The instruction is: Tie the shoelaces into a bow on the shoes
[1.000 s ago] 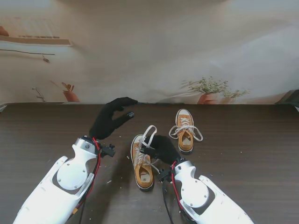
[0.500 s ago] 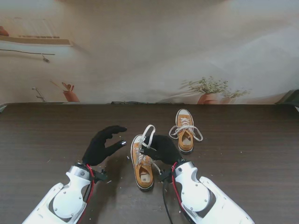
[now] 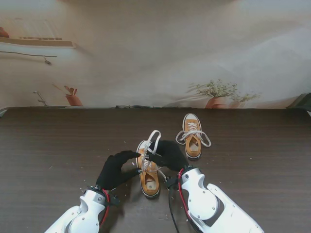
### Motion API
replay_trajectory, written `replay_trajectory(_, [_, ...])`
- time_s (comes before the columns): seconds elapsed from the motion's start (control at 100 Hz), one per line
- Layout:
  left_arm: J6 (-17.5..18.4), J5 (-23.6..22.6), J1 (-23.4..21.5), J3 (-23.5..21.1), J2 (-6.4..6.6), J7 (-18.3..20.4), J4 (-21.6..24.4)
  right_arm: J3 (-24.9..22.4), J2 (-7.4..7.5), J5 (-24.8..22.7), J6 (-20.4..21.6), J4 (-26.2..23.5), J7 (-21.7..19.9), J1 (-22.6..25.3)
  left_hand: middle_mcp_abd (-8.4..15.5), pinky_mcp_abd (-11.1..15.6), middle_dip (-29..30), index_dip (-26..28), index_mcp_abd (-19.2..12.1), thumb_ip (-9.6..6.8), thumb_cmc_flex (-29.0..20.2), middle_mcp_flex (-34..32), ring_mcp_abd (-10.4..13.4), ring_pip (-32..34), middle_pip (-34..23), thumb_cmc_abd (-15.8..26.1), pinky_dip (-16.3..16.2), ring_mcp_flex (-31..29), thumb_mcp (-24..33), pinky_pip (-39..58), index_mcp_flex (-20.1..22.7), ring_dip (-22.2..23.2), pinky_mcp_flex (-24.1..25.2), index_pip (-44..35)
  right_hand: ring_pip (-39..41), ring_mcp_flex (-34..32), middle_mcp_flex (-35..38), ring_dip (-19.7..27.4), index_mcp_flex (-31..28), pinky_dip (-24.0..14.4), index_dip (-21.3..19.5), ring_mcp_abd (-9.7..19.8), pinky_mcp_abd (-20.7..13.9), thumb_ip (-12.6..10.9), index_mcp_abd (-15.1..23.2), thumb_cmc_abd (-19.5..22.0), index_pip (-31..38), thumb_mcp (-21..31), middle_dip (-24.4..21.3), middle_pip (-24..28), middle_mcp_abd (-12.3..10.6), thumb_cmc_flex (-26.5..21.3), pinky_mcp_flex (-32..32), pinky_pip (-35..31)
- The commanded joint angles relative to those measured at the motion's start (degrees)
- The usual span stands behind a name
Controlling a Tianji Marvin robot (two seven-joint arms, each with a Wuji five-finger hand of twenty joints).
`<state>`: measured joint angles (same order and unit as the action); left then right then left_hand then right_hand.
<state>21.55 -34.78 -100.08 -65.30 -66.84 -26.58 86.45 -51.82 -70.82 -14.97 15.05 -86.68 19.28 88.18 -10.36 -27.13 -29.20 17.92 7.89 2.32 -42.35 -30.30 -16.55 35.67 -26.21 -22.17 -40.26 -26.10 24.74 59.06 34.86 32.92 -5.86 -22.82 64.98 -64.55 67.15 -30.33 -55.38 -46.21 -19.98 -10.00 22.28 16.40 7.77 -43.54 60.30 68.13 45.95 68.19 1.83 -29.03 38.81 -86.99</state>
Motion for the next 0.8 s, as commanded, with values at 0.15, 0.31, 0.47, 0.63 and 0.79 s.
replay_trajectory(0.15, [-2.6, 1.9, 2.8, 2.8, -1.63, -1.2, -1.8, 0.6, 0.06, 0.8, -0.3, -0.9, -1.2, 0.6, 1.4, 1.7, -1.1, 0.8, -3.6, 1.57, -1.9, -2.3, 0.8, 3.2, -2.3, -0.5, 0.8, -3.4, 6.7, 3.8, 1.0, 1.6, -2.6, -2.3, -0.7, -1.6, 2.4, 0.7, -1.8, 0.5, 1.0, 0.1, 0.5, 1.0, 0.9, -0.6, 1.2, 1.8, -0.7, 0.0, -1.1, -2.1, 0.5, -0.1])
replay_trajectory(0.31, [-2.4, 3.6, 4.4, 4.2, -1.96, -0.6, -2.5, 1.0, -0.16, 1.9, -0.1, -1.1, -1.2, 0.8, 1.6, 1.7, -1.0, 0.8, -6.2, 2.37, -4.7, -2.9, 0.8, 3.9, -2.8, -0.2, 1.5, -3.5, 5.6, 4.7, 1.5, 1.2, -2.5, -4.3, -0.6, -1.7, 2.4, 0.6, -1.8, 0.5, 1.1, -0.1, 0.7, 1.0, 0.6, -0.7, 1.3, 1.9, -0.7, 0.1, -0.9, -2.2, 0.7, -0.3])
replay_trajectory(0.47, [-1.7, 4.4, 5.8, 5.5, -2.13, -0.1, -3.3, 1.4, -0.19, 1.4, 0.2, -1.1, -0.9, 0.9, 1.8, 1.5, -0.8, -1.0, -12.0, 0.10, -19.1, -5.8, 0.5, 4.0, -3.1, 4.3, 2.3, -4.1, -14.0, 5.3, 6.6, 0.8, -2.8, -12.9, -0.5, -1.7, 2.4, 0.6, -1.8, 0.5, 1.1, -0.1, 0.7, 1.0, 0.6, -0.7, 1.3, 1.8, -0.7, 0.2, -1.0, -2.2, 0.8, -0.3])
replay_trajectory(0.63, [-2.4, 4.7, 6.1, 5.4, -2.37, -0.7, -2.7, 1.2, -0.07, 1.4, -0.1, -1.4, -1.1, 1.4, 1.0, 1.3, -1.0, 12.3, -11.6, -0.50, -25.0, -5.5, -0.1, 3.8, -3.7, 10.8, 2.5, -3.3, -20.3, 6.1, 5.2, 0.6, -2.7, -26.7, -0.5, -1.7, 2.4, 0.5, -1.7, 0.6, 1.1, -0.1, 0.7, 1.0, 0.5, -0.6, 1.3, 1.8, -0.7, 0.2, -0.9, -2.2, 0.8, -0.3])
replay_trajectory(0.79, [-2.7, 5.6, 6.2, 3.6, -2.15, 0.9, -0.5, 1.2, 0.06, 1.1, 0.2, -1.5, -1.2, 1.6, 0.4, 1.1, -1.2, 20.3, -7.8, -0.85, -27.4, -4.1, -0.9, 3.1, -3.6, 13.5, 2.6, -1.7, -23.1, 5.5, 2.5, 0.6, -1.3, -29.1, -0.5, -1.8, 2.4, 0.5, -1.7, 0.6, 1.1, -0.1, 0.7, 1.0, 0.4, -0.6, 1.3, 1.8, -0.7, 0.2, -0.9, -2.2, 0.7, -0.3])
